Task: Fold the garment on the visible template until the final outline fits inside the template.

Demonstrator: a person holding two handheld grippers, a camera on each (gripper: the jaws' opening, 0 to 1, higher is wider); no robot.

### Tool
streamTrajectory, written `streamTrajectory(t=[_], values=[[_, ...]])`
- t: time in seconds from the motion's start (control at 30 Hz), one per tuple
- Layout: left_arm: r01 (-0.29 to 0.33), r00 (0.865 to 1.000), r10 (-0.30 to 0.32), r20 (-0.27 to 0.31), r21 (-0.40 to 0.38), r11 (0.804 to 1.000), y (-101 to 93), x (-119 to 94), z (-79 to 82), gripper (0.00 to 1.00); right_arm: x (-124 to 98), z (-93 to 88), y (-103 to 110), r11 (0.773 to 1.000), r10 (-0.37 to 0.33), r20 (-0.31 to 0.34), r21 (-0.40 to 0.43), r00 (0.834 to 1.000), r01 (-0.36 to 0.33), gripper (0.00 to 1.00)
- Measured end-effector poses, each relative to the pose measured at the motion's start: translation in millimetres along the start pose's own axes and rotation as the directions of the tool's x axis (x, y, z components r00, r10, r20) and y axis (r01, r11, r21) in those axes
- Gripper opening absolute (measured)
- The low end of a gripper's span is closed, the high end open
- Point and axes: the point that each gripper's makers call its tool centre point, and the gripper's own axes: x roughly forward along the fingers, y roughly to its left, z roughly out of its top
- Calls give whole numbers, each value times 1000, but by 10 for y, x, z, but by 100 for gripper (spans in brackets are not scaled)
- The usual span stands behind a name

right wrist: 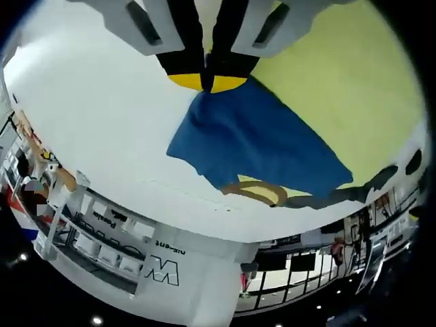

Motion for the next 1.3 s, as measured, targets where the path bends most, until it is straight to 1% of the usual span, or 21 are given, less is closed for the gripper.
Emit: streamTrajectory(t=[0.07, 0.2, 0.33, 0.37, 0.47, 0.57, 0.6, 0.67, 0.7, 0.73, 0.77, 0.8, 0.87, 0.9, 0.97, 1.03, 1.1, 1.17, 1.23, 1.27, 1.3], values=[[-2, 1000, 2, -1, -4, 1000, 5, -3, -4, 98, -9, -16, -31, 998, 3, -26, 67, 1000, -1, 0], [-15, 1000, 14, -8, -12, 1000, 36, -12, -28, 98, -27, -23, -45, 998, 7, -40, 55, 999, -5, 0], [-58, 998, 58, -9, -42, 997, 132, -22, -42, 99, -53, -38, -85, 998, -21, -45, 64, 999, 23, 0], [-82, 997, 81, -16, -54, 995, 190, -28, -52, 99, -56, -30, -105, 997, -33, -39, 74, 999, 36, 0], [-101, 995, 101, -14, -62, 993, 271, -41, -53, 99, -70, -32, -108, 996, -37, -36, 85, 999, 40, 0], [-115, 993, 115, -11, -65, 991, 354, -45, -67, 98, -125, -6, -108, 994, -34, -24, 107, 999, 36, 2], [-121, 993, 120, -20, -57, 991, 390, -36, -94, 98, -148, 26, -106, 993, -33, -7, 110, 999, 34, 3], [-125, 992, 124, -27, -53, 991, 416, -27, -119, 97, -167, 51, -98, 993, -27, 8, 113, 1000, 25, 4], [-140, 989, 138, -62, -31, 990, 485, 0, -211, 97, -212, 94, -70, 990, -13, 30, 141, 999, 8, 6], [-148, 986, 146, -79, -15, 989, 527, 21, -261, 96, -241, 120, -53, 990, -5, 43, 143, 999, -1, 7], [-155, 984, 154, -87, -11, 988, 548, 28, -280, 96, -260, 137, -45, 990, -3, 50, 144, 999, -4, 9], [-188, 978, 187, -94, -4, 982, 633, 55, -317, 96, -284, 171, -32, 989, 2, 66, 147, 998, -11, 10], [-195, 977, 194, -86, -3, 981, 661, 84, -332, 97, -313, 202, -18, 989, 5, 76, 149, 997, -17, 11], [-209, 974, 208, -89, 0, 978, 691, 98, -346, 97, -338, 227, -18, 988, 1, 82, 155, 997, -13, 12], [-210, 974, 209, -86, -3, 978, 710, 135, -364, 96, -375, 284, -9, 984, -5, 107, 175, 994, -14, 15], [-220, 971, 220, -92, 4, 975, 743, 179, -398, 95, -408, 329, 33, 979, 4, 126, 203, 992, -30, 18], [-212, 970, 213, -117, 24, 977, 745, 207, -449, 93, -438, 352, 68, 977, 11, 134, 208, 991, -39, 24], [-199, 971, 201, -130, 24, 980, 744, 250, -489, 93, -477, 393, 142, 973, 40, 153, 219, 987, -73, 30], [-204, 969, 205, -137, 27, 979, 764, 274, -510, 91, -519, 417, 197, 969, 64, 167, 227, 984, -102, 38], [-204, 969, 206, -135, 30, 978, 772, 282, -512, 90, -545, 422, 226, 969, 78, 171, 218, 982, -115, 43], [-201, 970, 204, -134, 32, 979, 778, 291, -515, 89, -554, 423, 232, 969, 80, 172, 217, 982, -117, 49]])
